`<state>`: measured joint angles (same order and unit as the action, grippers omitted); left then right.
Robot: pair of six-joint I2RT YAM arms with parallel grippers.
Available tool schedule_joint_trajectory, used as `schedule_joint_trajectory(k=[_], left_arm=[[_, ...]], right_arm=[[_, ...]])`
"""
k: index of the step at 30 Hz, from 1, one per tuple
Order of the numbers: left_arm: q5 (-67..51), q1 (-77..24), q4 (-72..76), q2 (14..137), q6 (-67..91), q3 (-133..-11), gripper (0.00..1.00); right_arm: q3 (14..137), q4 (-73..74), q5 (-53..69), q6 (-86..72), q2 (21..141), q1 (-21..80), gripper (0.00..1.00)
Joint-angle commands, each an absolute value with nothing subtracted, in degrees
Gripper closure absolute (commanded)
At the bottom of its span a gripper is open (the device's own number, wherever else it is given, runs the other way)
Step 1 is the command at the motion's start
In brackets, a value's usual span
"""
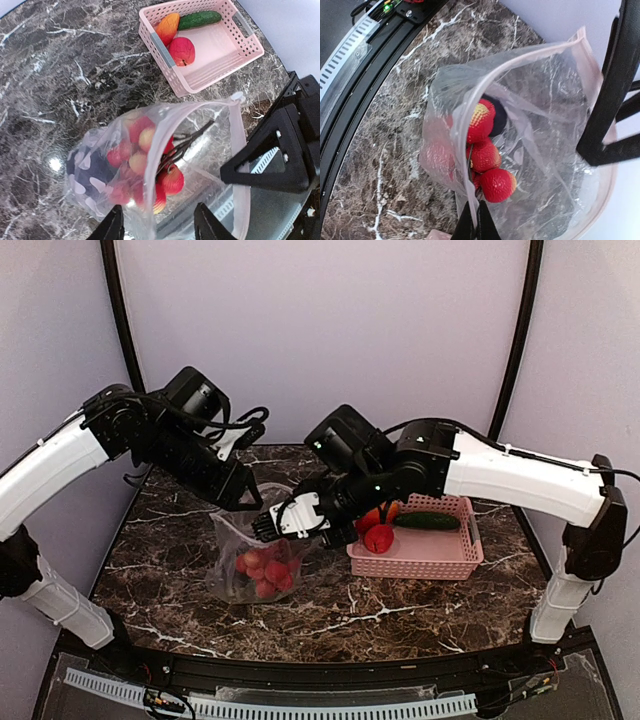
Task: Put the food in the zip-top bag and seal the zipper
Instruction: Pass from the left arm to the right, then pass from the right arm to the left, then adjust the fake vegetable in the bin.
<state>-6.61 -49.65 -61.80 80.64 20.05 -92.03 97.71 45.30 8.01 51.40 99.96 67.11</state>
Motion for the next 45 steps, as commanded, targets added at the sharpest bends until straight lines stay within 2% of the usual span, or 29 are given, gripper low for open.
schedule_joint_trajectory(k=[1, 6, 10, 21, 23, 24, 26, 27, 31, 34, 38, 41, 45], left_arm=[[2.1, -49.47, -69.78, 84.9, 13.84, -101.64, 0.5], [4.04, -49.48, -72.06, 89.15, 10.39, -106.4, 0.49], [5.93, -49.41, -72.72, 90.93, 8.76, -106.65, 0.52], [5.9, -49.05, -72.2, 92.14, 7.34, -105.36, 0.98], [6.57, -48.51, -72.25, 92.25, 7.22, -106.24, 0.99], [7.36, -48.16, -72.38, 92.3, 7.26, -107.33, 0.99], [9.74, -46.36, -72.64, 92.02, 7.21, -109.65, 0.99], [10.89, -45.03, -72.67, 91.69, 7.17, -110.37, 0.99], [14.07, -42.33, -72.07, 90.24, 7.68, -114.2, 0.99], [5.85, -42.11, -69.73, 89.23, 8.55, -111.26, 0.99], [-1.78, -42.14, -65.64, 88.74, 10.51, -102.36, 0.99], [-3.5, -42.26, -62.1, 87.96, 11.8, -95.56, 0.99], [-5.07, -42.28, -58.78, 86.38, 13.02, -92.21, 0.99]], right_arm=[[105.88, 47.9, 7.69, 57.73, 102.81, 67.76, 1.0], [108.76, 49.16, 8.6, 58.06, 104.59, 68.69, 1.0], [108.9, 49.39, 8.29, 58.01, 104.9, 69.21, 1.0], [107.74, 49.92, 7.5, 57.59, 104.32, 69.5, 1.0], [108.39, 49.9, 6.83, 57.34, 104.01, 68.55, 0.96], [109.02, 49.69, 7.27, 57.04, 103.67, 67.42, 0.91], [111.16, 48.55, 9.93, 55.37, 102.67, 63.73, 0.72], [112.39, 48.55, 12.25, 54.23, 102.2, 61.87, 0.66], [113.83, 49.97, 23.2, 48.54, 97.15, 55.7, 0.5], [108.36, 49.62, 29.55, 45.06, 92.3, 51.42, 0.47], [94.38, 46.11, 31.3, 43.71, 86.38, 44.88, 0.47], [86.04, 43.68, 33.34, 42.2, 83.31, 37.67, 0.48], [79.12, 41.7, 32.57, 40.11, 82.65, 28.74, 0.5]])
